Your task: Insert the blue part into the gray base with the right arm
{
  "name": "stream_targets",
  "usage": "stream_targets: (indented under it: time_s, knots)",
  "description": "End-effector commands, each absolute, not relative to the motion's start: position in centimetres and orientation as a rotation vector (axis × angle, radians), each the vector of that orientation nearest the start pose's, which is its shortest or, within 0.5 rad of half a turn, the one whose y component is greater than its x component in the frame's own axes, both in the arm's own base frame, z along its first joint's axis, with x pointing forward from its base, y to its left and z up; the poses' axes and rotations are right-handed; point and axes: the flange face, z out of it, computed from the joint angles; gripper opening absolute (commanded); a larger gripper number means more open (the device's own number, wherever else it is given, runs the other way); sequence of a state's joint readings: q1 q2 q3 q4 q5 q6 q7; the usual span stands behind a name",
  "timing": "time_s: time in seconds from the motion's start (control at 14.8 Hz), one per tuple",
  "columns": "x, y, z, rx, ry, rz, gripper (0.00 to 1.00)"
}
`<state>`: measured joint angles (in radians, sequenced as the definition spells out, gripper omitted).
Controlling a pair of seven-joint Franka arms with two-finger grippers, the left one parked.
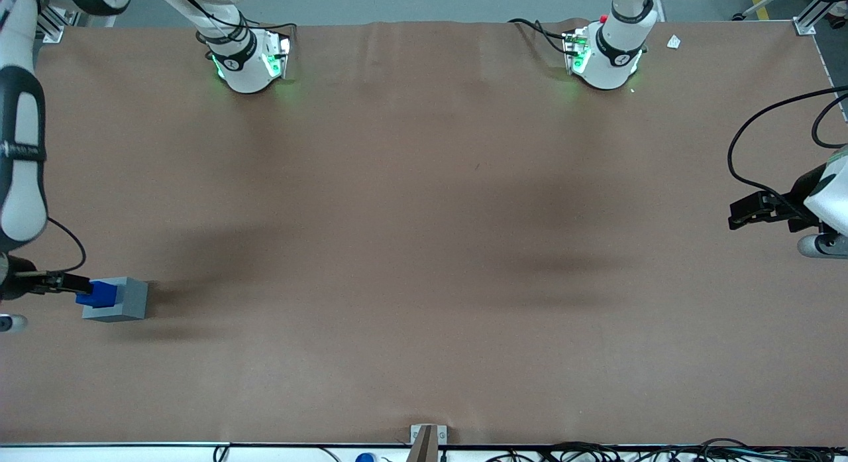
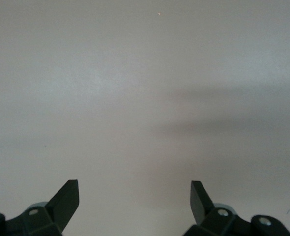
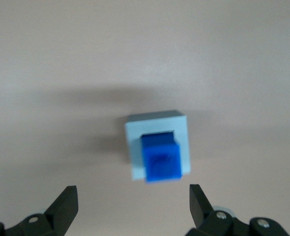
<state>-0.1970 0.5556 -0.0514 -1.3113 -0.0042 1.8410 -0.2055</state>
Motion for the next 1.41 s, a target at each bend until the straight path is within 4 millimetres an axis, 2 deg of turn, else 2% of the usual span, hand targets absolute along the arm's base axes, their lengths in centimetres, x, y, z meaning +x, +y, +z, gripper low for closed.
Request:
stream_targets:
  time_s: [0.0,0.27,0.54,0.67,0.88,1.35]
  knots:
    - [66.6,-12.2,48.7,-3.144,0.144,0.064,1.00]
    - [62.6,-6.2,57.1,-3.135,0.142,0.091,1.00]
    - [58.7,-2.3,62.6,-3.137,0.077,0.099,1.00]
    - [56.7,-1.0,64.5,-3.137,0.048,0.084,1.00]
    - [54.1,0.0,66.5,-3.139,0.031,0.087,1.00]
    - [50.5,0.4,67.4,-3.112,-0.010,0.068,1.00]
